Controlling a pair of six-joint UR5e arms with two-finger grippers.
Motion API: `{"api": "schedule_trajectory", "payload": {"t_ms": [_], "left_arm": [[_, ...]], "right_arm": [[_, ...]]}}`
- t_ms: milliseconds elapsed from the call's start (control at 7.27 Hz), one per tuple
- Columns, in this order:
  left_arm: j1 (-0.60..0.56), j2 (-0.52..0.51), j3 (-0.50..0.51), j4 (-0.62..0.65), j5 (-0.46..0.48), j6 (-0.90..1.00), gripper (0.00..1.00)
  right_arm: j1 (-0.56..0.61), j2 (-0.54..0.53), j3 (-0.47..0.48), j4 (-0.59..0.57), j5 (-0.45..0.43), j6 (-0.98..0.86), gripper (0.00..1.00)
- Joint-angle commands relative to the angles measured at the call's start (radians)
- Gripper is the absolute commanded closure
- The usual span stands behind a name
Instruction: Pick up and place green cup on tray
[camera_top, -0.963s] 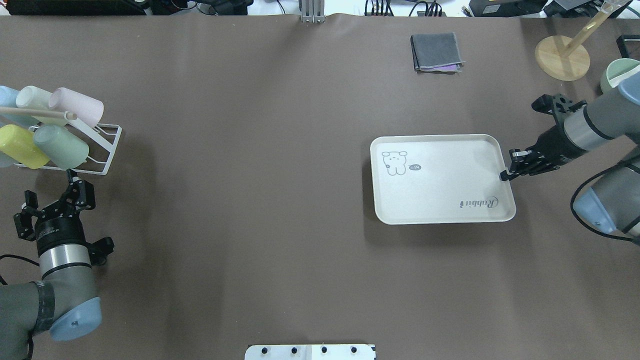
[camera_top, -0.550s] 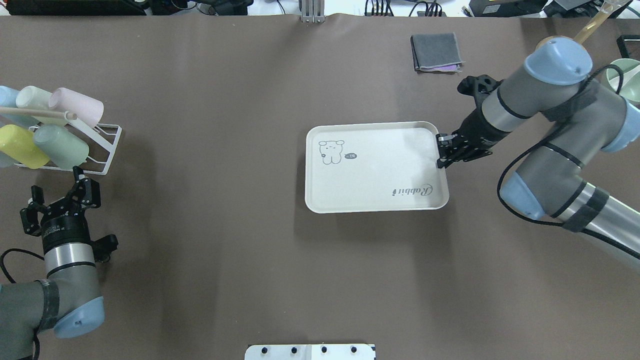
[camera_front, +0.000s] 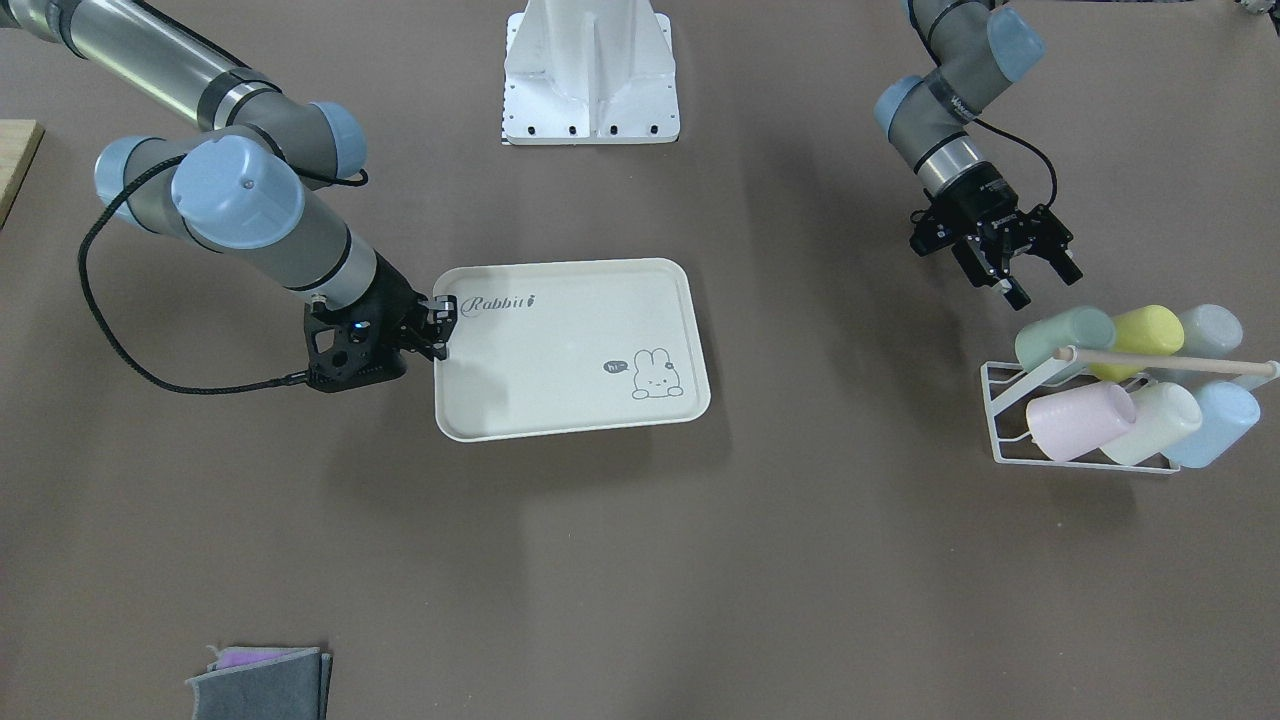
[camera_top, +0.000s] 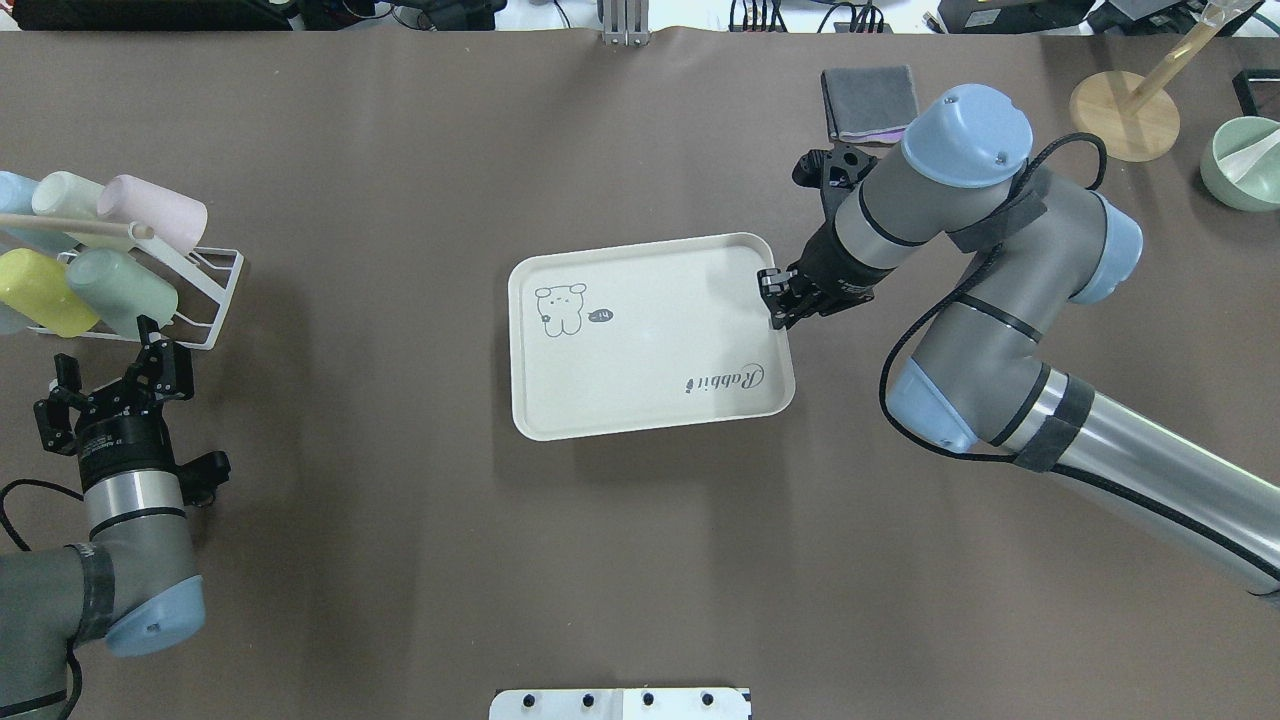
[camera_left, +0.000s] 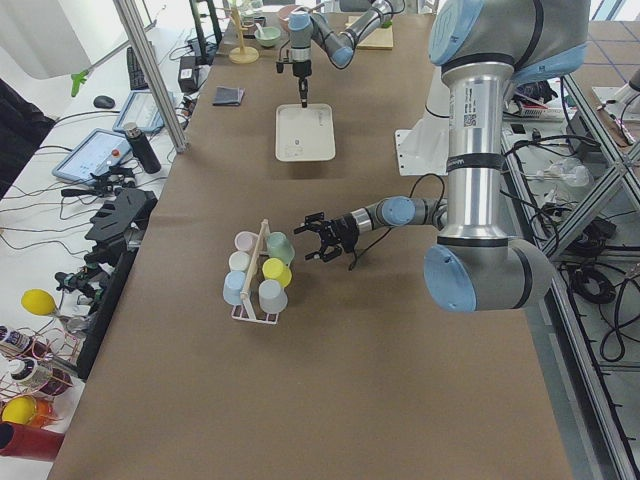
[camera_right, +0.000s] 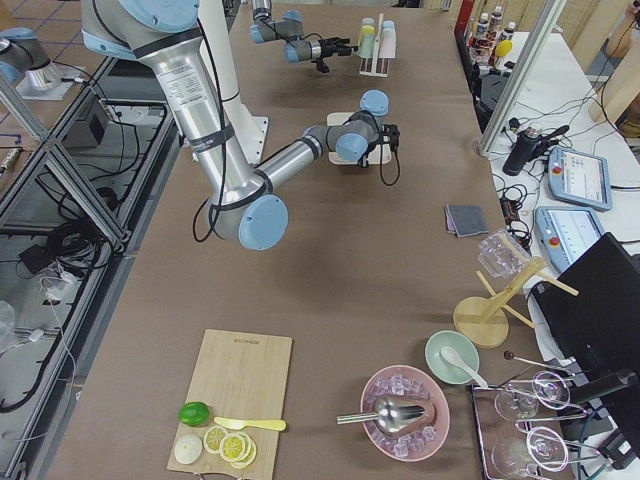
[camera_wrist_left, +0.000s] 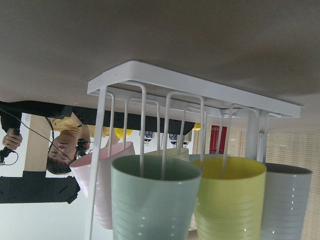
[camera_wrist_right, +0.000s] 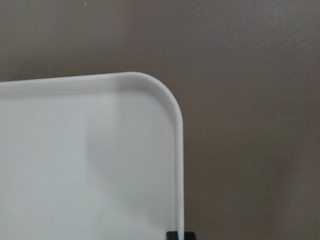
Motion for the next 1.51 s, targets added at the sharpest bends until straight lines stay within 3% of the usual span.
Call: {"api": "schedule_trajectory", "payload": {"t_ms": [0,413,1376], "left_arm": [[-0.031,-0.029,0.056,-0.053,0.003,0.003,0.02],[-0.06,-0.059,0.079,-0.063,0.051,0.006,0.02],[-0.103,-0.09,0.151,-0.095,0.038,0.004,0.02]], "right_arm": [[-0.011,0.089,-0.087,0.0,-0.02,0.001,1.0],[-0.02,0.135,-0.166,0.003,-0.043,-0.001,1.0],[-0.04,0.121,-0.175,0.005,-0.042,0.016,1.0]]}}
